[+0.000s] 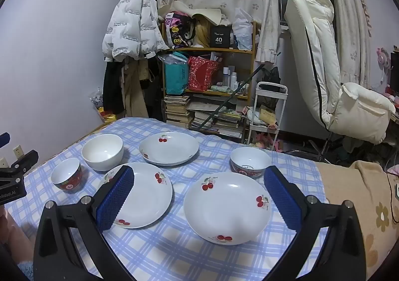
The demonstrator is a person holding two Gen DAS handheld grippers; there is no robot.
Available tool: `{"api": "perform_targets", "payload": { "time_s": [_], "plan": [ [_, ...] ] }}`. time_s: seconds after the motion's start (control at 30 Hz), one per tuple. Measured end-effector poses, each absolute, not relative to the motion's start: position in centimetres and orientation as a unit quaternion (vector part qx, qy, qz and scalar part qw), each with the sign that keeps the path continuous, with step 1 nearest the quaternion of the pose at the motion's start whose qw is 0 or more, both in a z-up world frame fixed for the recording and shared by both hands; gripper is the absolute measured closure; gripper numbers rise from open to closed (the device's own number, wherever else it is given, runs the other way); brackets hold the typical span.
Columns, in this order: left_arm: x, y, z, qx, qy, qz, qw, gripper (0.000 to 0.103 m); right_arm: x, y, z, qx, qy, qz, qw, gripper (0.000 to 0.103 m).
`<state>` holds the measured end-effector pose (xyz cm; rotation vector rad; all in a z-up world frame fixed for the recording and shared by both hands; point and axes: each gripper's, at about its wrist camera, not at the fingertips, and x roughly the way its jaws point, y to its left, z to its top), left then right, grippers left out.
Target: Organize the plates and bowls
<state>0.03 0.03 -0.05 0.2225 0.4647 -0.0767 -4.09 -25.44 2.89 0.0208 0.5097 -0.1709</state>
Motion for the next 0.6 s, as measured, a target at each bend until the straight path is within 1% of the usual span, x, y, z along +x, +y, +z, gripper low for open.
{"api": "perform_targets", "payload": {
  "time_s": [0.07, 0.43, 0.6],
  "plan": [
    [0.4, 0.3, 0.0, 0.095, 0.239, -0.041, 0.965, 0.002, -4.0, -25.5, 2.8, 0.011, 0.25, -0.085, 0.964, 0.0],
    [0.0, -0.6, -0.5, 0.117, 0.23, -0.04, 0.965, 0.002, -5.3, -25.1, 3.2, 0.008, 0.246, -0.085, 0.966, 0.0],
    [-0.1, -0.7, -0.6, 0.117, 0.229, -0.039, 0.966, 0.002, -4.2, -25.5, 2.9, 0.012, 0.255, -0.085, 0.963, 0.0]
  ]
}}
